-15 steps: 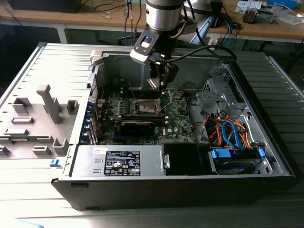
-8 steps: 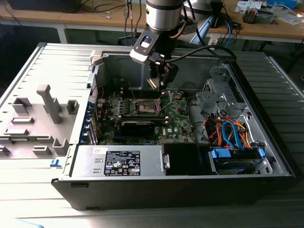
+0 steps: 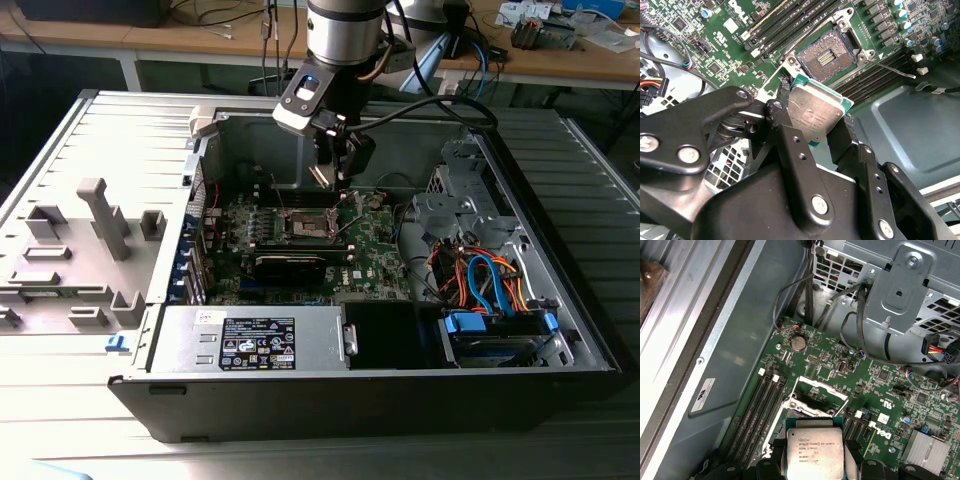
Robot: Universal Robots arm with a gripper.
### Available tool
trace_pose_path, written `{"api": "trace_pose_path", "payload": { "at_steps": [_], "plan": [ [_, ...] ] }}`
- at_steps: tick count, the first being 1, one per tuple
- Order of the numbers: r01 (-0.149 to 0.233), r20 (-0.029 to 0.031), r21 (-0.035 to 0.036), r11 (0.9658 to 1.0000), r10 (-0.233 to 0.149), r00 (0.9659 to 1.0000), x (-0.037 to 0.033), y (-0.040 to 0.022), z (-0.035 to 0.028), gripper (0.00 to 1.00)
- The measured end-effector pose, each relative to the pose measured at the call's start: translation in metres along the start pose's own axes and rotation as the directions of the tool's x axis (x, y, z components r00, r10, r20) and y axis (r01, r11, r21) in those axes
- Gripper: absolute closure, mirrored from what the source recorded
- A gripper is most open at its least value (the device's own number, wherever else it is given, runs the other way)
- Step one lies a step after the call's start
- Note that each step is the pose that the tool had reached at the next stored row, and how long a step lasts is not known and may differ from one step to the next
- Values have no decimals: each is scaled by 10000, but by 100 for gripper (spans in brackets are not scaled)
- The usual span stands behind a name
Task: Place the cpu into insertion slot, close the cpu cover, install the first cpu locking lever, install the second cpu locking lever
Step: 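Place the cpu into insertion slot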
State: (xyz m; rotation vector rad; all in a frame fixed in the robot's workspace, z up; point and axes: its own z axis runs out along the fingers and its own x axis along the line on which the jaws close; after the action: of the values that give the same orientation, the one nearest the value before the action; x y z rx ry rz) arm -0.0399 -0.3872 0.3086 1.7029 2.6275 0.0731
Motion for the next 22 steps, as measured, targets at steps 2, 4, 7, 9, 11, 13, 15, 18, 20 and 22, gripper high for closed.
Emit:
{"api": "trace_pose_path", "payload": {
  "at_steps": [2, 4, 7, 9, 11, 13, 15, 18, 20, 22],
  "plan": [
    [-12, 0, 0, 10000, 12, 10000, 0, 0, 0, 45],
    [-24, 0, 0, 10000, 24, 10000, 0, 0, 1, 45],
    [-56, 2, -1, 10000, 56, 10000, 0, 0, 1, 45],
    [-67, 3, -1, 10000, 67, 10000, 0, 0, 1, 45],
    [-87, 4, -1, 10000, 87, 10000, 0, 0, 2, 45],
    [-105, 5, -2, 9999, 105, 9999, 0, 0, 2, 45],
    [-127, 6, -2, 9999, 127, 9999, 0, 0, 3, 45],
    [-145, 6, -3, 9999, 145, 9999, 0, 0, 3, 45],
    [-157, 7, -3, 9999, 157, 9999, 0, 0, 3, 45],
    [-167, 7, -3, 9999, 167, 9999, 0, 0, 3, 45]
  ]
}}
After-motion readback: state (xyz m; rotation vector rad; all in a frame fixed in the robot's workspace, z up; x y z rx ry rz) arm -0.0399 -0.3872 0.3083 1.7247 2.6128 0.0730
